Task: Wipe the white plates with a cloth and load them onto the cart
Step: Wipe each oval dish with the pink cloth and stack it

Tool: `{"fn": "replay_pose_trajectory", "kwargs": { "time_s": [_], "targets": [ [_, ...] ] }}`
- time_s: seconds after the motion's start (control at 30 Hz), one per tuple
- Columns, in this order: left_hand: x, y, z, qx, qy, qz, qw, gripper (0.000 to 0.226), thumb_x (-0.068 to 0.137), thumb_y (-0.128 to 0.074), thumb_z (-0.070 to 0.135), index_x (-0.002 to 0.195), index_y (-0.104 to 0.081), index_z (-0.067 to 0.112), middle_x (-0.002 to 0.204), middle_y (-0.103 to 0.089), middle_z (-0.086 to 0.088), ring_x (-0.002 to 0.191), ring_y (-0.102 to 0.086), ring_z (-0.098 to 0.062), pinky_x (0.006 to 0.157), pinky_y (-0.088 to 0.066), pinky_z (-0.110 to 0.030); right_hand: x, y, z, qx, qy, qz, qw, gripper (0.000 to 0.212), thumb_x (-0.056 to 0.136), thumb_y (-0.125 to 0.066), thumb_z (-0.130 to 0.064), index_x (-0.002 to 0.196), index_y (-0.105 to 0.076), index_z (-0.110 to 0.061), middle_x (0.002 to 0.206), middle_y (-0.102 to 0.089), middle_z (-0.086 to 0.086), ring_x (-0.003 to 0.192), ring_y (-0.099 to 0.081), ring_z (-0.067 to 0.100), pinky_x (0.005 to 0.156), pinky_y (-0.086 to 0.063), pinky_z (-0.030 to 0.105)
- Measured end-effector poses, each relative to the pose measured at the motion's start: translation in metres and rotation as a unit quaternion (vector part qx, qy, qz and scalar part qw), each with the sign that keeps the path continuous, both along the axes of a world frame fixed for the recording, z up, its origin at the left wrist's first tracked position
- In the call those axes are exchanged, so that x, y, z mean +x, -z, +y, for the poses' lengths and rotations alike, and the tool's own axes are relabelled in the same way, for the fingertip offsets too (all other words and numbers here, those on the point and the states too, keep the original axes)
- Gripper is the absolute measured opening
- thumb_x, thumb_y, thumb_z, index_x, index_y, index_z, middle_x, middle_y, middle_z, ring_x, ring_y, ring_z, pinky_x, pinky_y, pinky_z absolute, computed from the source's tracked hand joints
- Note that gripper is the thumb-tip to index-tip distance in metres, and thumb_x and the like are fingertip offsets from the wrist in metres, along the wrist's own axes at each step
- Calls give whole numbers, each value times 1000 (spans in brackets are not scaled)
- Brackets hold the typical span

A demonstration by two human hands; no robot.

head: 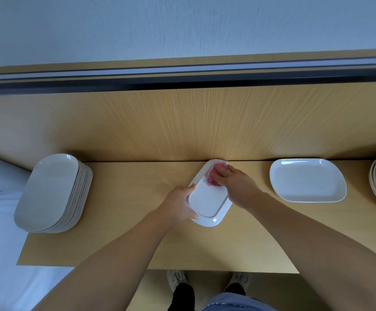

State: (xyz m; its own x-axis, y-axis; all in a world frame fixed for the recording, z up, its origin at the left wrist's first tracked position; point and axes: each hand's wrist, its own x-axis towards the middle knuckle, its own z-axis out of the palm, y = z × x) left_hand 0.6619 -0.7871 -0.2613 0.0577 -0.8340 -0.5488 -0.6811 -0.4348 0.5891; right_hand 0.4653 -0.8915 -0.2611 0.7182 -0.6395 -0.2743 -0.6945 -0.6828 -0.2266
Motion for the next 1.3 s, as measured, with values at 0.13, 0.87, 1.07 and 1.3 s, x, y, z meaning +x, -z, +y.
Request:
{"fn": "replay_pose_trajectory", "kwargs": {
  "time_s": [0.13,0.87,1.07,1.3],
  "targets": [
    [-3,-6,0,-1,-5,2,1000,102,64,-86,18,150,-32,21,138,-42,-3,129,-41,-17,105,-37,-24,-3,-6,-8,-6,53,36,998,70,89,-44,-1,151,-26,-28,160,-16,-4,117,-46,29,91,-46,36],
    [-21,-120,50,-108,-227,-51,967,35,89,-59,20,124,-54,18,106,-56,7,94,-54,-13,69,-43,-23,-1,-79,7,-8,-7,-328,945,62,85,-50,14,140,-50,-14,143,-50,-2,121,-52,24,97,-35,17],
    [31,-145,103,-165,-282,-183,927,32,90,-57,20,121,-55,25,107,-62,7,94,-57,-15,75,-42,-29,51,-82,32,31,-84,-327,941,70,84,-49,10,142,-47,-27,143,-48,-16,114,-54,25,96,-47,37],
    [101,-148,145,-155,-270,-334,890,32,99,-42,17,131,-46,22,103,-64,-2,84,-55,-20,70,-42,-31,101,-95,66,21,-103,-299,949,65,87,-47,8,143,-46,-26,146,-45,-14,113,-51,26,97,-42,29]
  ]
}}
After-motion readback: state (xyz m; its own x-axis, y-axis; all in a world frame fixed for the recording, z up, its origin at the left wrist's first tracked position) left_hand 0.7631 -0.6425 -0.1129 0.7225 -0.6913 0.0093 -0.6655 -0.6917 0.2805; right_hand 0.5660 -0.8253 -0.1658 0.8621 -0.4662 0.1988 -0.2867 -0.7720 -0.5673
